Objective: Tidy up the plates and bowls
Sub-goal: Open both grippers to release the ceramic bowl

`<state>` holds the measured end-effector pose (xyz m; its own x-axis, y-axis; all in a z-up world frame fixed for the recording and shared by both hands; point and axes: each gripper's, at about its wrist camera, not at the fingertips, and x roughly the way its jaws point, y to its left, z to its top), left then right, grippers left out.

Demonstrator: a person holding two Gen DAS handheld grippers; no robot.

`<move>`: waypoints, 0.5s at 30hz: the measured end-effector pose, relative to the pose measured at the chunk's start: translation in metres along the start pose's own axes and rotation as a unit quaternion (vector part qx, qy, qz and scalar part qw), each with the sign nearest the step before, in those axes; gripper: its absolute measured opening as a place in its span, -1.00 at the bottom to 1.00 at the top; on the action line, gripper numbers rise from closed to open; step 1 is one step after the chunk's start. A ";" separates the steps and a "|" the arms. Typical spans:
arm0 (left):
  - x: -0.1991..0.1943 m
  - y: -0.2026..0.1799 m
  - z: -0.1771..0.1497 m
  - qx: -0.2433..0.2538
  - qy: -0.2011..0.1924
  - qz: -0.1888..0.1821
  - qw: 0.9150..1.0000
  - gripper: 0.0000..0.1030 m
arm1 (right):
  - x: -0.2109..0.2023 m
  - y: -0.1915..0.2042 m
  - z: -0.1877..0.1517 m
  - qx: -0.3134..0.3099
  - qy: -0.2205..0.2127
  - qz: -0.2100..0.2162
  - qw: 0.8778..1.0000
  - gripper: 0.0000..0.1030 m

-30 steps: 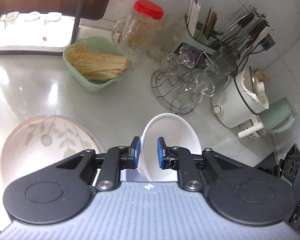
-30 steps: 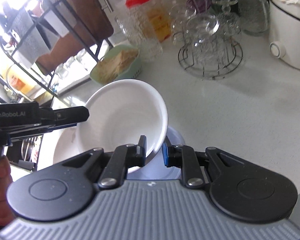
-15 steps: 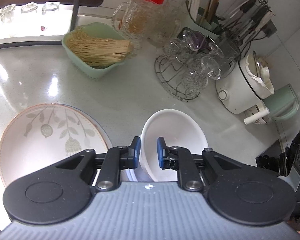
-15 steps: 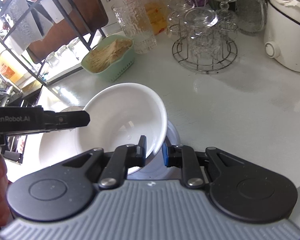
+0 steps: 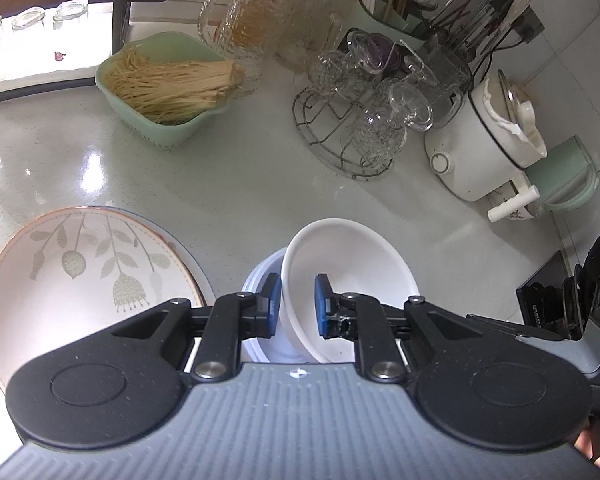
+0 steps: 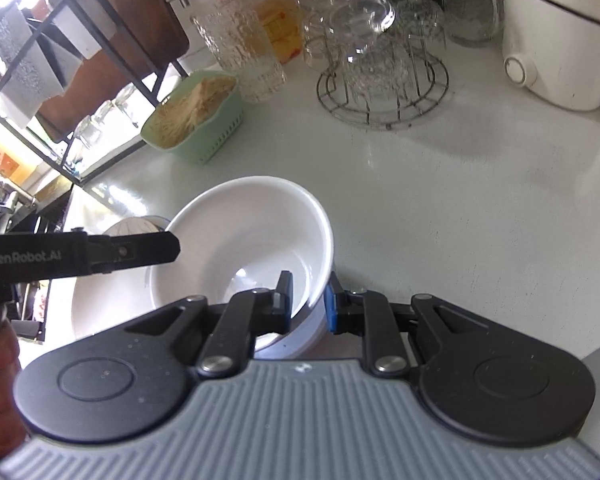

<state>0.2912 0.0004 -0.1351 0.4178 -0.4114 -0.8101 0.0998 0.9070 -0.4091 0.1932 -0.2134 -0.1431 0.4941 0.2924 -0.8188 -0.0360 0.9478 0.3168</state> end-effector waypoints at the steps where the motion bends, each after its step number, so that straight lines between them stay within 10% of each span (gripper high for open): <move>1: 0.001 0.001 0.001 -0.005 0.003 0.001 1.000 -0.57 | 0.000 0.001 0.000 -0.001 0.001 -0.001 1.000 -0.60; 5: 0.003 0.006 0.001 -0.019 0.002 0.013 1.000 -0.03 | -0.005 0.006 0.003 -0.022 -0.019 -0.004 1.000 0.08; 15: -0.002 0.013 -0.005 -0.028 -0.003 0.013 1.000 -0.02 | 0.010 -0.039 0.010 0.089 -0.015 0.010 0.996 0.05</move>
<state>0.2869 0.0122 -0.1407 0.4248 -0.3866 -0.8186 0.0373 0.9109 -0.4109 0.2083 -0.2492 -0.1588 0.5201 0.3046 -0.7979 0.1069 0.9037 0.4147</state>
